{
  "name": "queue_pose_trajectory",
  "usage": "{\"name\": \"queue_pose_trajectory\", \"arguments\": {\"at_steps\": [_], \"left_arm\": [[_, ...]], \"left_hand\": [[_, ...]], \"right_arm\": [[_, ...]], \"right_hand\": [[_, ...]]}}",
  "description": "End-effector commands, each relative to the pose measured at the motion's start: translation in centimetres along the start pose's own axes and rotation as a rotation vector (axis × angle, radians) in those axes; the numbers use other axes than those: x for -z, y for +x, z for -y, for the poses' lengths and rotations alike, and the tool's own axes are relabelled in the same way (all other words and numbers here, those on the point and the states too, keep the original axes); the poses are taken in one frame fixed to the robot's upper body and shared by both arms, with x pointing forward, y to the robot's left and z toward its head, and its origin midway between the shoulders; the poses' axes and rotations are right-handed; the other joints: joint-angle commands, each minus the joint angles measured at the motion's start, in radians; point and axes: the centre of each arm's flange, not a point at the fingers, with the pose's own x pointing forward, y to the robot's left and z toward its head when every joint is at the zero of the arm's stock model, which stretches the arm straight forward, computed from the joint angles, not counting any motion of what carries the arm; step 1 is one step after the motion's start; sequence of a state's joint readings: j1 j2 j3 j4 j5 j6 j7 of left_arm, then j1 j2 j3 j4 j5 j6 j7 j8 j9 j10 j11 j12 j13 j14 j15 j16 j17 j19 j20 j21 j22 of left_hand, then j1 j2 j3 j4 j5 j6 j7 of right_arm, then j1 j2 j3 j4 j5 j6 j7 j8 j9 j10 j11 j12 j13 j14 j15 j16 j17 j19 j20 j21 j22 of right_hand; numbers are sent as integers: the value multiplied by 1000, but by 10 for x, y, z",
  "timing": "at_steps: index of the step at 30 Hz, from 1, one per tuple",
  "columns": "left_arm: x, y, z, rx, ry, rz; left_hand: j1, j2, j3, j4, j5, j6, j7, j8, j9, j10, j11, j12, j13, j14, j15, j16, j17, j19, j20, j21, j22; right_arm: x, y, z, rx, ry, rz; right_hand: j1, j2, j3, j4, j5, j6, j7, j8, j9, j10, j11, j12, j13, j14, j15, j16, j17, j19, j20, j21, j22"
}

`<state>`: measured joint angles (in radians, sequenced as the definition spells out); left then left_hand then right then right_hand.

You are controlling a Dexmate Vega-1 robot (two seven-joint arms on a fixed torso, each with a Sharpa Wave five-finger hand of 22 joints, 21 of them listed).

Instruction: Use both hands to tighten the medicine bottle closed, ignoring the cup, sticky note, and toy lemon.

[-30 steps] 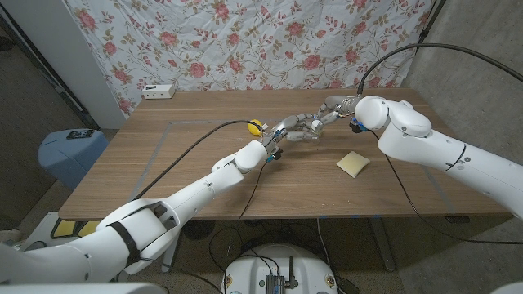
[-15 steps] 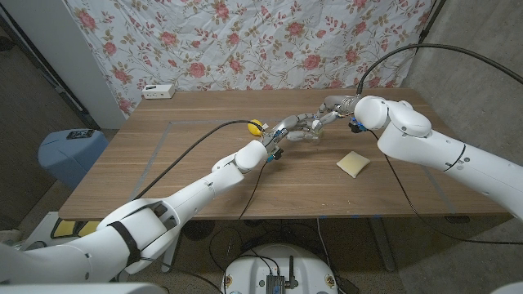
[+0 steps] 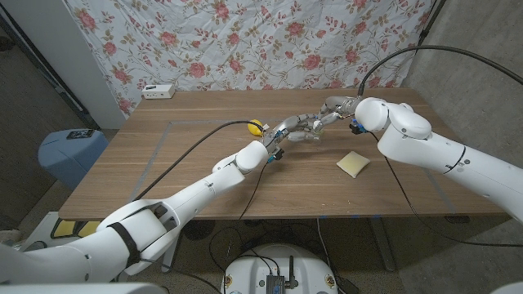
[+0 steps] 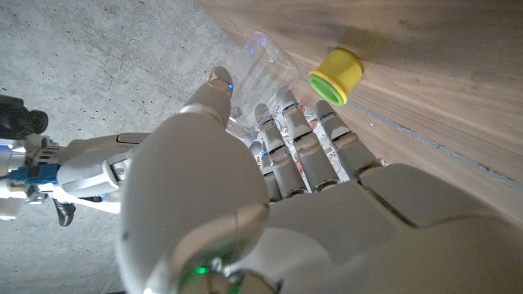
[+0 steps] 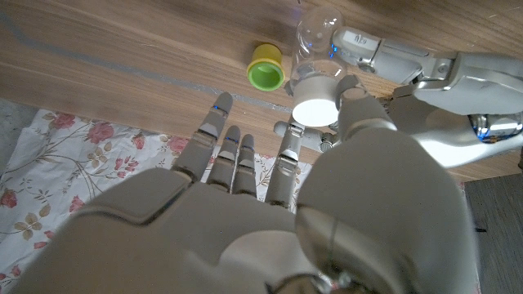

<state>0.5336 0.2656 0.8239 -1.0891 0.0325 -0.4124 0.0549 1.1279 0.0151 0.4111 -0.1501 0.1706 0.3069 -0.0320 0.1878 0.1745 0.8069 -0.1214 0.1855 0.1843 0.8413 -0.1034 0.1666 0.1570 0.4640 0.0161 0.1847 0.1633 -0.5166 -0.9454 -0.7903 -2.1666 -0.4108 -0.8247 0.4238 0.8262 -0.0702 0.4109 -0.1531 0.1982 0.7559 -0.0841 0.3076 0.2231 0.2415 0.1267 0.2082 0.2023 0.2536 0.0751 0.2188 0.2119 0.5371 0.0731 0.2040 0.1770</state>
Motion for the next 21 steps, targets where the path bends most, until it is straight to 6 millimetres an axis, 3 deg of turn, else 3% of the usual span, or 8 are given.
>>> {"name": "queue_pose_trajectory", "arguments": {"at_steps": [1, 12, 21], "left_arm": [[-1, -2, 3, 0, -1, -3], [-1, -3, 3, 0, -1, -4], [0, -2, 2, 3, -4, -5]], "left_hand": [[0, 13, 7, 1, 6, 6, -5, -1, 2, 27, -19, 6, 4, 11, -73, 5, 2, -4, -3, 0, 2], [-2, 12, 10, 1, 6, 6, -6, -1, 2, 30, -20, 7, 4, 11, -73, 5, 2, -4, -2, 0, 2], [-3, 11, 13, 0, 6, 5, -7, -1, 2, 28, -23, 6, 4, 10, -74, 4, 2, -4, -2, 0, 2]], "right_arm": [[4, -5, -5, 3, 14, -9], [6, -3, -8, 13, 34, -7], [9, 0, -9, 28, 53, -8]], "right_hand": [[11, 4, 9, -1, -3, 11, -3, 7, 0, 8, 0, 7, 4, 11, 2, 8, 3, 7, -1, 8, 1], [9, 2, 11, -1, -3, 40, -1, 15, -1, 24, -4, 10, 4, 23, 1, 10, 3, 17, -3, 10, 1], [-18, 0, 5, 12, -3, 97, 8, 31, -4, 56, -13, 16, 3, 47, -12, 17, 5, 35, -12, 13, 1]]}}
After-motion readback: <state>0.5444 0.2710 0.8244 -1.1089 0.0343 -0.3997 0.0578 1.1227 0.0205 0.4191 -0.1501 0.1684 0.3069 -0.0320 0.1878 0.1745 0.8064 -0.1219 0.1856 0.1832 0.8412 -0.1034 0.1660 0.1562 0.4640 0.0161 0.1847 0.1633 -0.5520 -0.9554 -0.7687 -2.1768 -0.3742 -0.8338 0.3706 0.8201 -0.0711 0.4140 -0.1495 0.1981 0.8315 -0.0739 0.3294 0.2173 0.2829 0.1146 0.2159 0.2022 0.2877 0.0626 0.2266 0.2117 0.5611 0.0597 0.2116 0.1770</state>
